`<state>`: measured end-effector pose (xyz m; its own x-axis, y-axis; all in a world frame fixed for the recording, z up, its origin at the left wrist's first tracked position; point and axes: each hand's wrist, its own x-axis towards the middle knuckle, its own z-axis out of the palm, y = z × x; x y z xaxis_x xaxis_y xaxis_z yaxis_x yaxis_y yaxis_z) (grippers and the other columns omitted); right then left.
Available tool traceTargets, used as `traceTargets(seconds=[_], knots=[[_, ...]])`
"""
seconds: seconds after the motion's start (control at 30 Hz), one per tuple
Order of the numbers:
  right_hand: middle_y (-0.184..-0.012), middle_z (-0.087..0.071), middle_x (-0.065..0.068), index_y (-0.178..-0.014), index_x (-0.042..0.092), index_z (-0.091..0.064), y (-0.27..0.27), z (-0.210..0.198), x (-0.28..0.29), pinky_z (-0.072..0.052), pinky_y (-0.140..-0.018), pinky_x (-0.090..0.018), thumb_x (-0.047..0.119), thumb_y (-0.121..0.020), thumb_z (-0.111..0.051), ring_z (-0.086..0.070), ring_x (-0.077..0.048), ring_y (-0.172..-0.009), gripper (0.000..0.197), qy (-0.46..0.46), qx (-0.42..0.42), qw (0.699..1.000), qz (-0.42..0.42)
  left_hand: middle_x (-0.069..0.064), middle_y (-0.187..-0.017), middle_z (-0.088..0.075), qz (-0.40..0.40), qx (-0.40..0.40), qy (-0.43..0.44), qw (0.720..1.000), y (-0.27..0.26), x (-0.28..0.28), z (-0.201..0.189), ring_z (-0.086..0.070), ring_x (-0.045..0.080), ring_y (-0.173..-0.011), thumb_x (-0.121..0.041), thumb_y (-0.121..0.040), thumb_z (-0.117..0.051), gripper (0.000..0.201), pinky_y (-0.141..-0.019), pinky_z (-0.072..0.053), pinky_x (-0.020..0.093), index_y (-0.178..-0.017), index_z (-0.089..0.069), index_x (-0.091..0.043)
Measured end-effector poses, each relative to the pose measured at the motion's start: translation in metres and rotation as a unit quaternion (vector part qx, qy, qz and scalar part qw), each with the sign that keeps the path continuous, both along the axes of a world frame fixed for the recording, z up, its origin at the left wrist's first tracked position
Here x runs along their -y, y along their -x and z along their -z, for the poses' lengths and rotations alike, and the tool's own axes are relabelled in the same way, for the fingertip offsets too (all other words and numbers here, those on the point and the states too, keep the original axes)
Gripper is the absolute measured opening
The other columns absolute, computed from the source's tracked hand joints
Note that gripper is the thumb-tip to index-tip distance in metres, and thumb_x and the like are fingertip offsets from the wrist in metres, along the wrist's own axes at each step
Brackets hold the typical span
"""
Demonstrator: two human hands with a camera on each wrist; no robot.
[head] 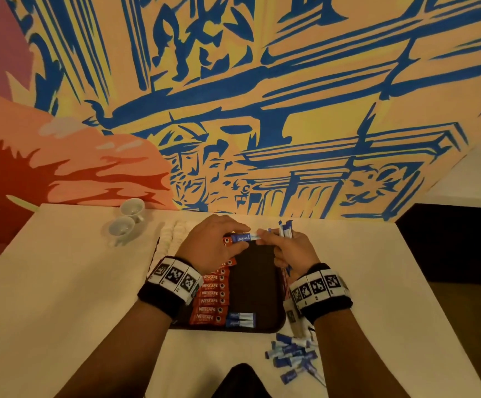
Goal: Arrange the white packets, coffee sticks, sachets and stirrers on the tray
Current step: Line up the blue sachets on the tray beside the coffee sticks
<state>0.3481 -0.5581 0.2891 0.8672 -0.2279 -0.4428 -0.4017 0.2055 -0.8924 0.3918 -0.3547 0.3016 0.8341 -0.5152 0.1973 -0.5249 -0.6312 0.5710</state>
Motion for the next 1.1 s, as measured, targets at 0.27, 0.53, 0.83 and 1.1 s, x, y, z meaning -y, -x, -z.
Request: traceTargets(seconds=[0.27,0.53,0.83,1.1], knots=[[-0.083,-0.077,-0.004,-0.105,0.011,-0.075,0.007,0.043,0.021,-0.033,-0.048,-0.024,0.052,-0.093,-0.068,-0.038,-0.008,-0.047,0.044,0.021,-0.103,0.994,-0.01,-0.008,-0.101,-0.07,-0.005,-0.047,-0.068,0.997,-0.001,0.021,0.044,-0.059,0.013,-0.096,-0.035,-0.089,-0.071,0.017,-0.086,-0.049,0.035,-0.106,-0.075,-0.032],[-0.052,-0.055,-0.004,-0.063,0.014,-0.054,0.017,0.089,0.058,-0.042,-0.054,-0.032,0.068,-0.099,-0.035,-0.049,-0.02,-0.046,0.068,0.056,-0.185,0.981,0.029,-0.009,-0.108,-0.07,-0.052,-0.218,-0.186,0.957,0.011,0.025,0.136,-0.062,0.01,-0.098,-0.031,-0.09,-0.07,0.016,-0.082,-0.048,0.023,-0.106,-0.074,-0.03],[-0.057,-0.025,0.004,-0.067,0.024,-0.037,0.019,0.095,0.082,-0.016,-0.045,-0.029,0.077,-0.092,-0.04,-0.02,-0.013,-0.047,0.059,-0.028,-0.192,0.981,0.004,-0.003,-0.118,-0.067,-0.024,-0.207,-0.289,0.934,0.025,0.049,0.187,-0.06,0.021,-0.11,-0.03,-0.093,-0.065,0.019,-0.095,-0.05,0.033,-0.109,-0.074,-0.029],[-0.056,-0.03,0.003,-0.07,0.022,-0.044,0.015,0.098,0.087,-0.017,-0.04,-0.024,0.082,-0.089,-0.041,-0.022,-0.012,-0.045,0.062,-0.03,-0.197,0.98,0.018,-0.001,-0.118,-0.066,-0.015,-0.197,-0.297,0.934,0.029,0.055,0.201,-0.056,0.022,-0.115,-0.026,-0.092,-0.066,0.02,-0.097,-0.045,0.034,-0.111,-0.073,-0.027]])
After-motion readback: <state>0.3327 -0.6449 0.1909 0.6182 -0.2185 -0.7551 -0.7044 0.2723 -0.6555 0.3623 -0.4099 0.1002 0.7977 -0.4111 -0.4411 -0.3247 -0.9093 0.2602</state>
